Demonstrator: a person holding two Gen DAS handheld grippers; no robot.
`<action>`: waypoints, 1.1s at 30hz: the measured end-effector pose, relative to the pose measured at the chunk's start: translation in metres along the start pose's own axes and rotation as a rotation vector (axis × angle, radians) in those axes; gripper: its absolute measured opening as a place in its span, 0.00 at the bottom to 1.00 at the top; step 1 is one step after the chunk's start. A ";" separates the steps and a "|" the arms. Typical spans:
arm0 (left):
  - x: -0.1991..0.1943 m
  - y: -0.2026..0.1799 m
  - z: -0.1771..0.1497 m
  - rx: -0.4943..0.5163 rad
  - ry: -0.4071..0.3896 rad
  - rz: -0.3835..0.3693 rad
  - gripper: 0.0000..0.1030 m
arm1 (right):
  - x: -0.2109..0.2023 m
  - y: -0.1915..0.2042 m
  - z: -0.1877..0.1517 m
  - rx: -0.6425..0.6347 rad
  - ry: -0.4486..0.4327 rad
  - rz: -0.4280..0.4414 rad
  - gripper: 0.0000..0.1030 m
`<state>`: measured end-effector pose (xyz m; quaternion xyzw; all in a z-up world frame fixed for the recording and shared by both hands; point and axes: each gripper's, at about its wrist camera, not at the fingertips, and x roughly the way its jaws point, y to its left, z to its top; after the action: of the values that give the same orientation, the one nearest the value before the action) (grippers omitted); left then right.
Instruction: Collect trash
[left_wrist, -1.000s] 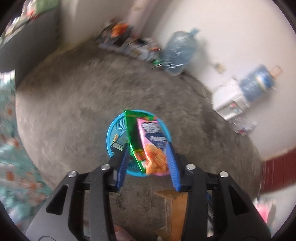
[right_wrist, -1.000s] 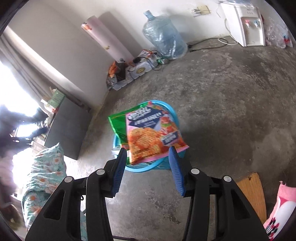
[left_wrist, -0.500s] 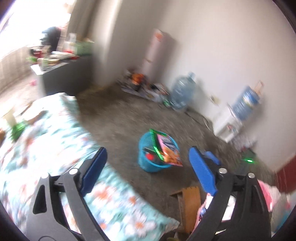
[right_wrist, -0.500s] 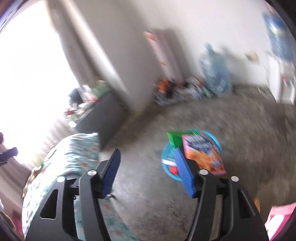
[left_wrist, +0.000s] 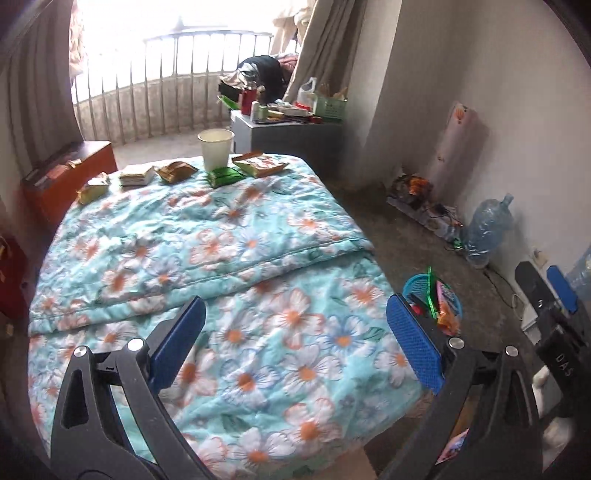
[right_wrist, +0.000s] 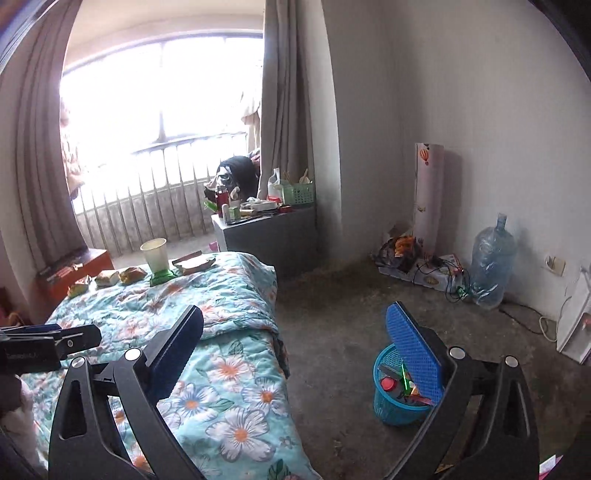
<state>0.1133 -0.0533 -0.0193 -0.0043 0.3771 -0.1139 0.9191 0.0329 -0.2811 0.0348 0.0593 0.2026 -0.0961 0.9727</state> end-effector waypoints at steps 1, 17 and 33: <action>-0.004 0.001 -0.004 0.014 -0.017 0.020 0.92 | -0.004 0.005 0.001 -0.007 0.003 0.006 0.94; -0.029 0.030 -0.047 -0.060 0.041 0.083 0.92 | -0.037 0.046 0.000 -0.124 0.112 0.026 0.94; -0.014 0.012 -0.087 0.016 0.150 0.115 0.92 | -0.027 0.058 -0.074 -0.323 0.351 -0.024 0.94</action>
<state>0.0454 -0.0322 -0.0734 0.0332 0.4435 -0.0641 0.8933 -0.0074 -0.2087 -0.0173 -0.0836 0.3819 -0.0624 0.9183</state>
